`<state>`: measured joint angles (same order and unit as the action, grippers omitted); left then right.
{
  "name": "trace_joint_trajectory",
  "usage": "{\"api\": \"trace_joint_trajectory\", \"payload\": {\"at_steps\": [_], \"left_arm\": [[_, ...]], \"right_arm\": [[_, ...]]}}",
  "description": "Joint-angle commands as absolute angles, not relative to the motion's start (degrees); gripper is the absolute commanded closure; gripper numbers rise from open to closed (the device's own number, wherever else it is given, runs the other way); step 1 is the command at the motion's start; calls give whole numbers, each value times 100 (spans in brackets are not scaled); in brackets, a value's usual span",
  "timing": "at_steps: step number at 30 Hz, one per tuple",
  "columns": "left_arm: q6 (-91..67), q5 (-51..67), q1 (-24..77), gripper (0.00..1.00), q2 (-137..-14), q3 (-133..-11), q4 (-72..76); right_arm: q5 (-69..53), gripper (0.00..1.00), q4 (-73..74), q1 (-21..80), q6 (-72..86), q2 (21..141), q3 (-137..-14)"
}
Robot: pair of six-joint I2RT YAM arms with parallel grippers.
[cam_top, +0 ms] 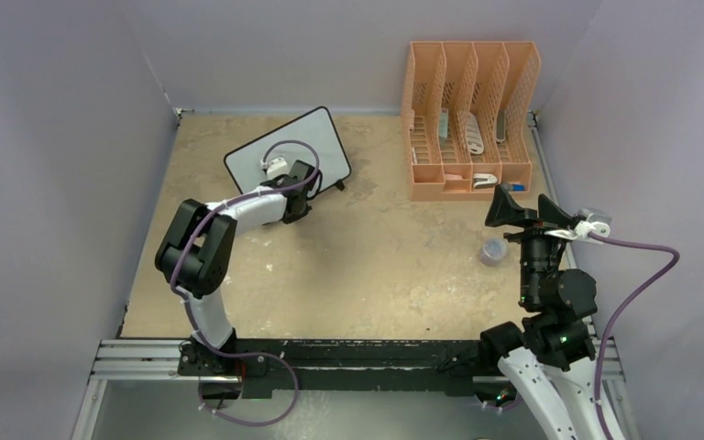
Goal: Write a sentence on the whiteboard
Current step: Move the whiteboard stand to the center of the board.
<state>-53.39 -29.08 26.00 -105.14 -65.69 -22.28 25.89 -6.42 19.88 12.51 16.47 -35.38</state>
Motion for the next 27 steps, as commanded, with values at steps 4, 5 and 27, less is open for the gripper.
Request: {"api": "trace_joint_trajectory", "payload": {"at_steps": [4,5,27], "left_arm": [[-5162,-2809,3296,100,-9670,-6043,-2532],[-5213,-2808,3408,100,-9600,-5994,-2599],[-7598,-2666,5515,100,-9225,-5624,-3688]], "right_arm": [[2540,1,-949,2019,1134,1578,-3543],[2540,1,-949,2018,1134,1579,-3542],[2449,1,-914,2022,1168,1429,-3549]]}}
